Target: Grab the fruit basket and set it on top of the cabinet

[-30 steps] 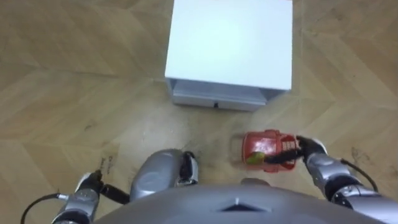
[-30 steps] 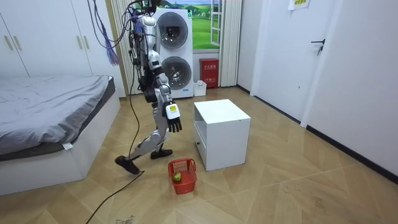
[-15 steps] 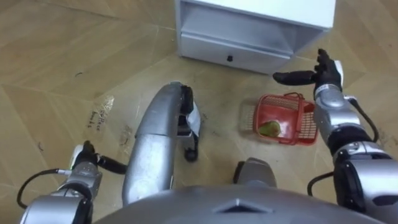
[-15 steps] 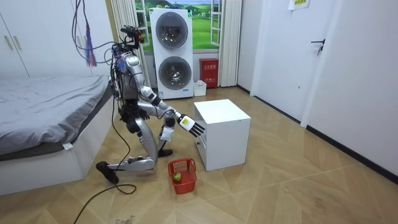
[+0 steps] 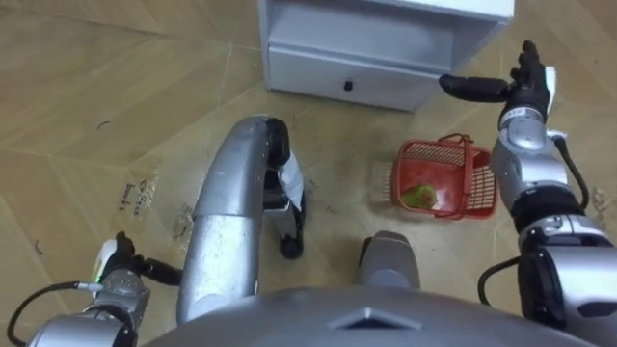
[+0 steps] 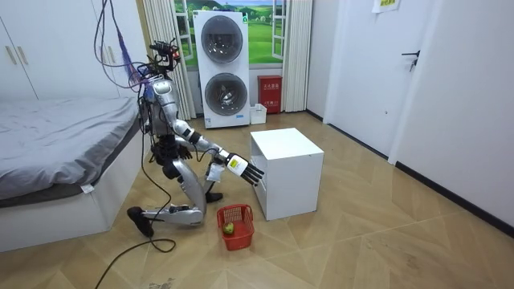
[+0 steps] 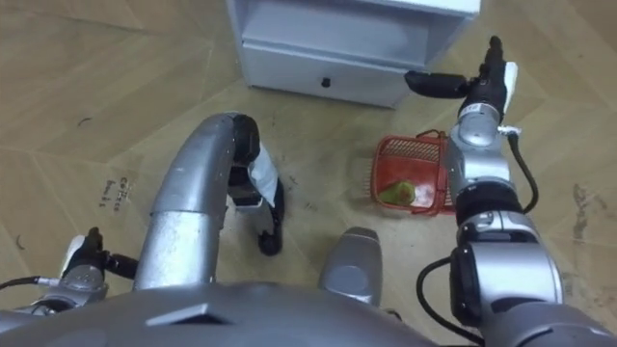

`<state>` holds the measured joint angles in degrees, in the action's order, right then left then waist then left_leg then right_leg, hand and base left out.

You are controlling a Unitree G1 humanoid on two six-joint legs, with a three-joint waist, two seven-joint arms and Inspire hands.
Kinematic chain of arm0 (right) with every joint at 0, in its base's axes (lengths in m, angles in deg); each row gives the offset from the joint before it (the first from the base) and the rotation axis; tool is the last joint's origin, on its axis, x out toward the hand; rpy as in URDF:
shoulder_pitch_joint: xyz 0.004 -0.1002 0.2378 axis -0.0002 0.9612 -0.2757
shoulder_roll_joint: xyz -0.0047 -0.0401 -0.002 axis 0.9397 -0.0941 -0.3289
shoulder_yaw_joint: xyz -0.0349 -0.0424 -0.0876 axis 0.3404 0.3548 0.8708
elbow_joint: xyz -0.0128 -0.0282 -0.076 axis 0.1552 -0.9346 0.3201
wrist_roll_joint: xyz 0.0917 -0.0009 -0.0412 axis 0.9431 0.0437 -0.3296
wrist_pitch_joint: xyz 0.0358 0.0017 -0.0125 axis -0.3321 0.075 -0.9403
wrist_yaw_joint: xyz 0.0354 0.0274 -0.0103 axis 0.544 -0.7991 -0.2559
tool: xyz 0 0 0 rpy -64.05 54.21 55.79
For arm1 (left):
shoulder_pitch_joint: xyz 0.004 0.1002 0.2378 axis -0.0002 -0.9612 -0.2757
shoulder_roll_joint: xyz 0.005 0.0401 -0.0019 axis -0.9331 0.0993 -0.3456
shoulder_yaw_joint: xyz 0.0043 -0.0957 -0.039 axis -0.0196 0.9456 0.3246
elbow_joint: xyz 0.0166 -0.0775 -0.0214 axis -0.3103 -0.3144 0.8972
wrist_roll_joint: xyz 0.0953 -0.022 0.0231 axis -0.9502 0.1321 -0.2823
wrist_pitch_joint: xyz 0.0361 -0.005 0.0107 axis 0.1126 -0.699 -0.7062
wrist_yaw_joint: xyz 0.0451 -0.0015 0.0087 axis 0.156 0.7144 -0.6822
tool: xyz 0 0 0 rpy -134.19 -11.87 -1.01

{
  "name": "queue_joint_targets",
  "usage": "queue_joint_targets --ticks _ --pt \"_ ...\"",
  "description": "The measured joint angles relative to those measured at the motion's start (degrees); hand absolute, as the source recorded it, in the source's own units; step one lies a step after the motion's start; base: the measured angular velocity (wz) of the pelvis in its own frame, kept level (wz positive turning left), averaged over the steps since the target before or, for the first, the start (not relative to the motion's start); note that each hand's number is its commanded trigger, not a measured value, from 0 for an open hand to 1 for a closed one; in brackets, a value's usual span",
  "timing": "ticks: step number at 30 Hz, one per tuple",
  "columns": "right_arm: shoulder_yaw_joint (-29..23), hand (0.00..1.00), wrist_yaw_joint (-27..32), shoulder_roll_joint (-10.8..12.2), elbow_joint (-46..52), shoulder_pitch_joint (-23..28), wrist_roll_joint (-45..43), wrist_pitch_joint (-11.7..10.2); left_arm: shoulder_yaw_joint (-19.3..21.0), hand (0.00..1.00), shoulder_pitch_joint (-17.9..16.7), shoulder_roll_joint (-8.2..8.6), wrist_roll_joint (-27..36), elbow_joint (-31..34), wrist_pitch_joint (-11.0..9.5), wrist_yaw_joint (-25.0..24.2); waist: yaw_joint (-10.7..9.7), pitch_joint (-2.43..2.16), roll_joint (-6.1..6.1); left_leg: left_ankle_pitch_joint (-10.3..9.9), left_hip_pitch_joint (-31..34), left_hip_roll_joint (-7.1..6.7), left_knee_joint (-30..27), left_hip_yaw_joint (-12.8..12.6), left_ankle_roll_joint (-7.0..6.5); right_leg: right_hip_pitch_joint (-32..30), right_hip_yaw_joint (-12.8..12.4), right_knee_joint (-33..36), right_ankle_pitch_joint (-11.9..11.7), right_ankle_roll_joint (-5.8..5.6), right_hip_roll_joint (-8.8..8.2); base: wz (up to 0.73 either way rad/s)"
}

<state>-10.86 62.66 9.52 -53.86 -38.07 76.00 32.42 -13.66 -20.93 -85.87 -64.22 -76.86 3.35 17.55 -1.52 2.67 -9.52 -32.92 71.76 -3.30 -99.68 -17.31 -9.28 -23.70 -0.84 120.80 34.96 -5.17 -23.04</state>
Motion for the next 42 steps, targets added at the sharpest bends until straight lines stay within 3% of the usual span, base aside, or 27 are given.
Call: queue_joint_targets --ticks 5,8,11,12,13,18,22,26,36,42 --pt "-0.16 0.0 0.87 -0.32 -0.48 0.23 0.02 0.07 -1.98 0.0 -2.98 -0.01 1.31 0.02 0.01 -0.2 -0.64 -0.03 0.04 0.01 0.63 -0.04 -1.79 0.14 -0.24 -0.25 -0.67 2.8 0.31 -0.19 -0.29 -0.07" --pt "-0.03 0.0 0.75 -0.43 -0.99 0.32 0.09 0.06 -2.7 0.0 -4.21 -0.02 1.3 0.08 0.06 -0.73 -0.8 -0.03 0.24 0.18 0.74 0.21 -2.96 0.14 -1.12 0.9 -0.38 4.14 1.54 0.22 -0.31 0.05" --pt "1.24 0.0 0.02 -1.8 -2.15 0.3 0.89 0.02 -3.78 0.0 -4.47 -0.01 1.29 0.5 0.47 -1.86 -0.24 -0.11 0.98 -0.37 1.99 0.61 -5.34 0.26 0.55 1.47 -0.64 7.03 3.31 1.62 0.07 0.0" --pt "2.07 0.0 -0.48 -3.53 -2.5 0.25 1.6 -0.1 -4.28 0.0 -3.96 1.37 1.23 0.61 0.68 -2.33 0.1 0.45 3.49 -0.49 2.79 0.67 -6.2 1.86 1.61 1.41 -0.42 7.47 3.39 1.98 1.65 -0.11" --pt "2.97 0.0 -0.49 -3.92 -3.31 0.26 2.21 -0.09 -5.25 0.0 -4.02 1.77 1.25 0.71 0.53 -3.16 0.51 0.42 3.91 -0.11 2.92 0.61 -5.78 1.98 2.38 0.65 -1.29 7.88 3.42 2.02 1.76 -0.19" --pt "4.78 0.0 -0.63 -3.89 -4.68 1.14 2.1 0.02 -5.86 0.0 -3.42 1.7 1.16 1.27 1.07 -5.64 0.18 -0.03 4.64 0.87 3.73 -0.4 -4.61 3.62 5.08 -0.76 -2.12 8.36 3.6 2.16 2.53 -0.09" --pt "6.35 0.0 -2.07 -3.85 -5.02 1.14 2.01 0.02 -5.88 0.0 -2.58 1.7 0.58 2.41 0.94 -7.02 0.48 -0.19 4.92 1.25 4.64 -0.42 -4.43 4.25 5.84 -1.96 -2.3 8.72 3.65 2.06 3.1 0.0" --pt "6.64 0.0 -4.19 -3.84 -6.93 1.01 2.17 -0.05 -5.92 0.0 -2.63 1.71 0.67 2.53 0.97 -8.13 1.01 -0.12 4.91 1.27 4.8 -0.54 -4.42 4.27 5.87 -2.42 -2.33 8.79 3.67 2.03 3.05 0.0" --pt "6.77 0.0 -8.32 -3.87 -12.28 1.14 4.42 0.58 -7.65 0.0 -2.94 1.48 0.75 2.92 0.81 -9.19 2.33 -0.1 6.53 1.28 6.87 -0.49 -4.46 4.24 5.88 -4.41 -2.49 9.02 3.7 1.96 3.1 0.0" --pt "6.91 0.0 -9.97 -3.93 -16.1 1.33 6.63 0.64 -7.72 0.0 -2.91 1.5 0.64 2.86 0.82 -9.19 2.65 -0.1 6.56 1.28 6.92 -0.48 -4.37 4.2 5.89 -4.58 -2.4 8.99 3.7 1.95 3.11 0.0"
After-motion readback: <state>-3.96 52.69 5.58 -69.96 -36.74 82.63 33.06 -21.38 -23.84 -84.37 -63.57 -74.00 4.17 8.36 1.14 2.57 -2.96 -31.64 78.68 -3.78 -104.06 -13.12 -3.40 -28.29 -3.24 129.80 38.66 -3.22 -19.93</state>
